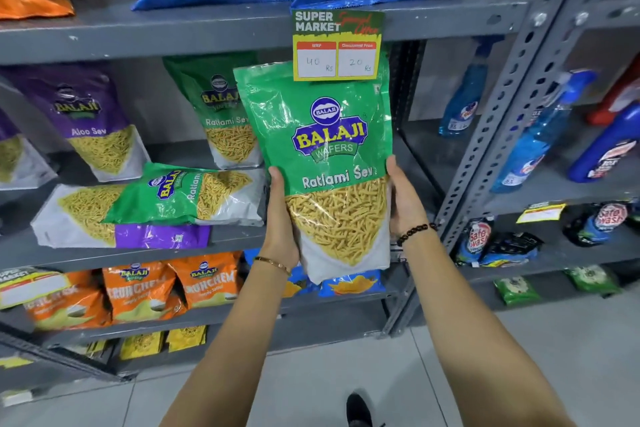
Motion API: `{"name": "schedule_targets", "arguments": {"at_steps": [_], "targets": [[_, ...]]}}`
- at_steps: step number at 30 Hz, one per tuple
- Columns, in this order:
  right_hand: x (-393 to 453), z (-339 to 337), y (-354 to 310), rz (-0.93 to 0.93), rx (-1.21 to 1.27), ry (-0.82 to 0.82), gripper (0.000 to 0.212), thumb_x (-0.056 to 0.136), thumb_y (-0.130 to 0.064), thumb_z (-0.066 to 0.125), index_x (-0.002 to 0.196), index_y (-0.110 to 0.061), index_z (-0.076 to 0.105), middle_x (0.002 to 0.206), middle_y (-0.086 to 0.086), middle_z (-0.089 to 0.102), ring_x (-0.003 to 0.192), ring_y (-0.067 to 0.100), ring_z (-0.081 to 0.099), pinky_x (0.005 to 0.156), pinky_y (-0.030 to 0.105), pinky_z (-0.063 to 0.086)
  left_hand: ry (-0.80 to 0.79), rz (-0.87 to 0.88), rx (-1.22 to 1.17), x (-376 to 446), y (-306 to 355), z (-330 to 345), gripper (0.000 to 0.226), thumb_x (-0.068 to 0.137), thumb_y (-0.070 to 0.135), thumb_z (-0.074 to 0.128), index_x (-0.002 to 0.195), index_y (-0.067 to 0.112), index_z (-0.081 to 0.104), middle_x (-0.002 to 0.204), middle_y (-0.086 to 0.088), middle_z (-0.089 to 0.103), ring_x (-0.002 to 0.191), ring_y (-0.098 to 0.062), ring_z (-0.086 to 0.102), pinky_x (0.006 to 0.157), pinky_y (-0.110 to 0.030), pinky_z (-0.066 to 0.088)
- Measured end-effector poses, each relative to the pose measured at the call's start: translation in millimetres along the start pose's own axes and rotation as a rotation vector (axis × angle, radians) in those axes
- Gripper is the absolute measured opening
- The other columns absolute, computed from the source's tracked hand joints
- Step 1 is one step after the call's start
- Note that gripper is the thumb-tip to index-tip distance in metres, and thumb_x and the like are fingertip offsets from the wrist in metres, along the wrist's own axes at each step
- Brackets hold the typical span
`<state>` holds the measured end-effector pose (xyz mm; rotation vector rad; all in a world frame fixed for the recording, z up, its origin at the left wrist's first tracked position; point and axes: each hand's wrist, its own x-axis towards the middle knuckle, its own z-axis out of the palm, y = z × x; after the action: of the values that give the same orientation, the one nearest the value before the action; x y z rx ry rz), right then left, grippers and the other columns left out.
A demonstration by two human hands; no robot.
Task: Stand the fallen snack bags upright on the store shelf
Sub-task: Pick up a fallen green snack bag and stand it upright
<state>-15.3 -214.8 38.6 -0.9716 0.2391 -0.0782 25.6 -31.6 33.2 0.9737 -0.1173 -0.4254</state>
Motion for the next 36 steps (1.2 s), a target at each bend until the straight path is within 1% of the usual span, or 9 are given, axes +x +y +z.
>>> {"name": "schedule_targets", "arguments": {"at_steps": [7,10,13,15,19,22,31,34,36], "targets": [[10,-6,-5,0.018,0.034,-0.02,0.053,0.07,-0.052,0.06,0.109,-0.018,0.067,0.111,0.01,0.071,0.105,0.027,0.066,0.097,0.048,0.046,0.014,-0.033,0.052,20,-5,6,0.055,0.083,0.068,0.039,0.12,0.033,0.059,0.122,0.0,0.066,0.112,-0.021,0.062,0.102,-0.046,0.044],[28,-18,-11,-0.042,-0.012,0.024,0.045,0.08,-0.04,0.058,0.115,-0.012,0.063,0.111,0.009,0.071,0.109,0.028,0.062,0.099,0.047,0.046,0.052,-0.083,0.177,42,-12,9,0.052,0.082,0.07,0.035,0.112,0.036,0.061,0.111,0.007,0.072,0.1,-0.011,0.067,0.094,-0.037,0.05],[46,-29,-26,-0.11,-0.087,0.071,0.029,0.093,-0.027,0.046,0.112,-0.012,0.062,0.105,0.002,0.072,0.104,0.02,0.063,0.101,0.04,0.045,0.069,-0.141,0.317,71,-15,18,0.086,0.062,0.087,0.038,0.127,0.033,0.054,0.11,0.006,0.066,0.102,-0.012,0.06,0.094,-0.036,0.046],[60,-35,-36,-0.136,-0.131,0.122,0.031,0.095,-0.022,0.043,0.12,-0.01,0.057,0.117,0.004,0.066,0.108,0.017,0.06,0.103,0.034,0.043,0.063,-0.128,0.365,93,-14,26,0.063,0.08,0.073,0.03,0.108,0.027,0.063,0.092,0.006,0.065,0.087,-0.012,0.061,0.085,-0.034,0.049],[90,-44,-55,-0.172,-0.214,0.243,0.022,0.097,-0.018,0.043,0.109,-0.014,0.061,0.101,-0.006,0.072,0.094,0.009,0.064,0.089,0.027,0.048,-0.033,-0.084,0.453,133,-10,38,0.047,0.089,0.06,0.03,0.089,0.036,0.071,0.104,0.013,0.067,0.113,-0.014,0.058,0.111,-0.039,0.036],[109,-55,-57,-0.161,-0.225,0.348,0.038,0.096,-0.017,0.045,0.132,-0.004,0.046,0.122,0.008,0.058,0.107,0.017,0.056,0.107,0.038,0.038,-0.047,-0.092,0.442,161,-18,31,0.039,0.094,0.049,0.034,0.094,0.033,0.07,0.111,0.01,0.065,0.112,-0.013,0.059,0.113,-0.041,0.034],[125,-65,-53,-0.145,-0.158,0.404,0.045,0.093,-0.021,0.052,0.135,-0.008,0.045,0.126,0.008,0.058,0.128,0.024,0.048,0.114,0.044,0.03,-0.012,-0.093,0.398,161,-21,27,0.03,0.097,0.031,0.039,0.113,0.014,0.058,0.105,-0.003,0.064,0.1,-0.018,0.059,0.08,-0.023,0.05],[115,-59,-46,-0.164,-0.162,0.415,0.037,0.094,-0.024,0.049,0.129,-0.015,0.051,0.118,0.0,0.061,0.126,0.021,0.048,0.113,0.043,0.03,0.061,-0.122,0.368,143,-20,20,0.029,0.094,0.04,0.043,0.105,0.018,0.058,0.111,-0.003,0.059,0.112,-0.019,0.05,0.101,-0.036,0.042],[107,-54,-39,-0.188,-0.133,0.506,0.039,0.093,-0.027,0.051,0.131,-0.017,0.049,0.133,0.004,0.055,0.131,0.02,0.044,0.114,0.041,0.028,0.065,-0.145,0.35,127,-15,11,0.044,0.094,0.046,0.039,0.121,0.014,0.052,0.129,-0.005,0.052,0.125,-0.019,0.045,0.112,-0.041,0.033]]}}
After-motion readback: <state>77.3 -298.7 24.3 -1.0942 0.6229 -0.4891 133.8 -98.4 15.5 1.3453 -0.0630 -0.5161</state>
